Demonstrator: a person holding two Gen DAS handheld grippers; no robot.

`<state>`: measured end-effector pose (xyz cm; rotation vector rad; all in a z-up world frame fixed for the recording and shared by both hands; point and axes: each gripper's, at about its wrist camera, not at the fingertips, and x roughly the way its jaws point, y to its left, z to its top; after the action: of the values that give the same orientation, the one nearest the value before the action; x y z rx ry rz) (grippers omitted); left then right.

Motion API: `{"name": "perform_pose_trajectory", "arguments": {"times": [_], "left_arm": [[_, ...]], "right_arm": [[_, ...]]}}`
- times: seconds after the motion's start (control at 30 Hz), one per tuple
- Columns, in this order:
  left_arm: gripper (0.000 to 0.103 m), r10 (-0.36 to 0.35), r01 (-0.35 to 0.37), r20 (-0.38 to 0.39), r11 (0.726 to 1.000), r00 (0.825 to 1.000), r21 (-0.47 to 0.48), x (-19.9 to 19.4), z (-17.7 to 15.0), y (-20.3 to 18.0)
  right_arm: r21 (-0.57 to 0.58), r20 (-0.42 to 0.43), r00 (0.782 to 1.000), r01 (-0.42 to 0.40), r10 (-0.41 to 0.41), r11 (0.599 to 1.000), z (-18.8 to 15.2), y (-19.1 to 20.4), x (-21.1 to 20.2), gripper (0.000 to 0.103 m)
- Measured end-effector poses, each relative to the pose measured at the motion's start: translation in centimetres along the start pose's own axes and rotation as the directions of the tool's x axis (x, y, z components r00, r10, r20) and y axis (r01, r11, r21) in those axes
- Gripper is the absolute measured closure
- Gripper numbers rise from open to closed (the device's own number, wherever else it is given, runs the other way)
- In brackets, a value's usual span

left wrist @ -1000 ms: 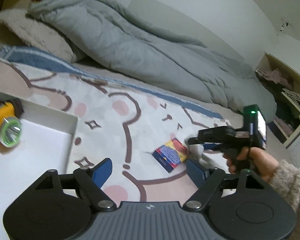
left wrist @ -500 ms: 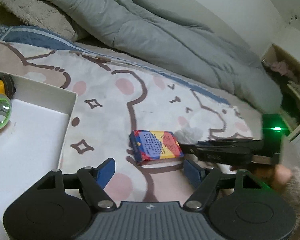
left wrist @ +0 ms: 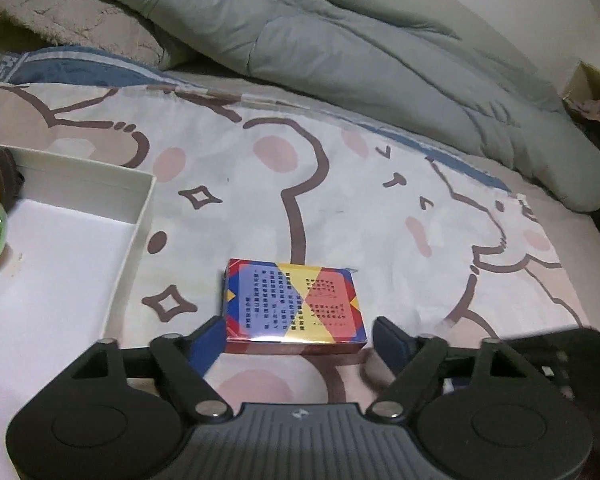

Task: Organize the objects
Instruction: 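Grasp the colourful card box with the left tool while right tool holds the tissue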

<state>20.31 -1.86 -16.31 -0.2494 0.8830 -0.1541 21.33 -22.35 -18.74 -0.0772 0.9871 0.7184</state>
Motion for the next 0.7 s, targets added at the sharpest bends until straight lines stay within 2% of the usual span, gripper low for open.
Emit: {"name": "perform_pose_trajectory", "arguments": {"times": [0.07, 0.17, 0.27, 0.4, 0.57, 0.7], "left_arm": [[0.010, 0.014, -0.014, -0.004, 1.000, 1.000, -0.005, 0.5, 0.3, -0.5], [0.007, 0.076, -0.077, -0.022, 0.997, 0.997, -0.030, 1.6, 0.5, -1.4], [0.008, 0.162, -0.162, -0.049, 0.987, 0.986, -0.004, 2.7, 0.7, -2.7], [0.010, 0.235, -0.230, -0.098, 0.971, 0.967, 0.058, 4.1, 0.5, -3.4], [0.014, 0.247, -0.242, -0.100, 0.969, 0.964, 0.058, 3.8, 0.3, -3.5], [0.014, 0.215, -0.214, -0.104, 0.977, 0.971, 0.021, 3.0, 0.5, -3.1]], "right_arm": [[0.004, -0.008, 1.000, 0.003, -0.003, 1.000, -0.6, 0.3, -0.5, 0.076], [0.007, -0.019, 0.999, 0.035, -0.035, 0.999, -0.9, 0.5, -1.1, 0.076], [0.025, -0.008, 0.994, 0.112, -0.112, 0.993, -0.5, 0.1, -1.9, 0.076], [0.068, -0.001, 0.988, 0.152, -0.152, 0.986, -0.4, -1.0, -2.5, 0.076], [0.090, -0.004, 0.987, 0.159, -0.160, 0.983, -0.7, -1.5, -2.5, 0.076], [0.114, 0.008, 0.985, 0.170, -0.172, 0.979, -0.4, -1.7, -2.8, 0.076]]}}
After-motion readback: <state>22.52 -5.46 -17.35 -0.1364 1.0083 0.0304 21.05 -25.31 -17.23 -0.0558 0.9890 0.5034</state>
